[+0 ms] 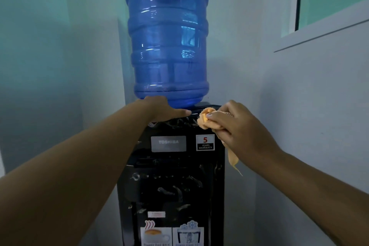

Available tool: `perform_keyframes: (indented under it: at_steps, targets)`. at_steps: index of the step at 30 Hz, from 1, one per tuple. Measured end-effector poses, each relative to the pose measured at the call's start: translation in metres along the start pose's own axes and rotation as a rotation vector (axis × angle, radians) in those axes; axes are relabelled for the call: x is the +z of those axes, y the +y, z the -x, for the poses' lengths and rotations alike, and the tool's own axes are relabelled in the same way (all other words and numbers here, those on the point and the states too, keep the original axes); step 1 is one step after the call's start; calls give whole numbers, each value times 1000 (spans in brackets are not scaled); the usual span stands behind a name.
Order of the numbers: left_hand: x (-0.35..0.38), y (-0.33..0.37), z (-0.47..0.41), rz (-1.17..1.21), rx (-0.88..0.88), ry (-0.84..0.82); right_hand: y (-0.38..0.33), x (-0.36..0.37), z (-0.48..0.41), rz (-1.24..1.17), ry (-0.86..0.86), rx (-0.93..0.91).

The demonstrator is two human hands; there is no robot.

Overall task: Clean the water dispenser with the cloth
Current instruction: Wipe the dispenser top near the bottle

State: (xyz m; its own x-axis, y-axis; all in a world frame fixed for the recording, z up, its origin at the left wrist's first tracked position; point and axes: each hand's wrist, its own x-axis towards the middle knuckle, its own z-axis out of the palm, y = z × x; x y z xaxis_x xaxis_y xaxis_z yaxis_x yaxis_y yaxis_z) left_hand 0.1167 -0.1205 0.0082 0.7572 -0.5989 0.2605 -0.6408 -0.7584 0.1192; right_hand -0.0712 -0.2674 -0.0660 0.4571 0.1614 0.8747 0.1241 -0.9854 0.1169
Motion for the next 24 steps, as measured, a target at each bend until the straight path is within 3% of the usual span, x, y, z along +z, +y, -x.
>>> perform_keyframes:
  at_steps: [7,15,18,22,24]
  targets:
    - [4,1,-11,36,90,-8,14,1,10,37,-24,16]
    - [-11,-11,11,59,61,-67,14,-13,13,60,41,41]
    - [-9,-16,34,152,111,74,9,-24,10,29,95,77]
    - [4,-19,82,215,302,338,-7,-43,11,-12,197,182]
    - [15,-23,113,265,360,388,-19,-53,20,-51,228,247]
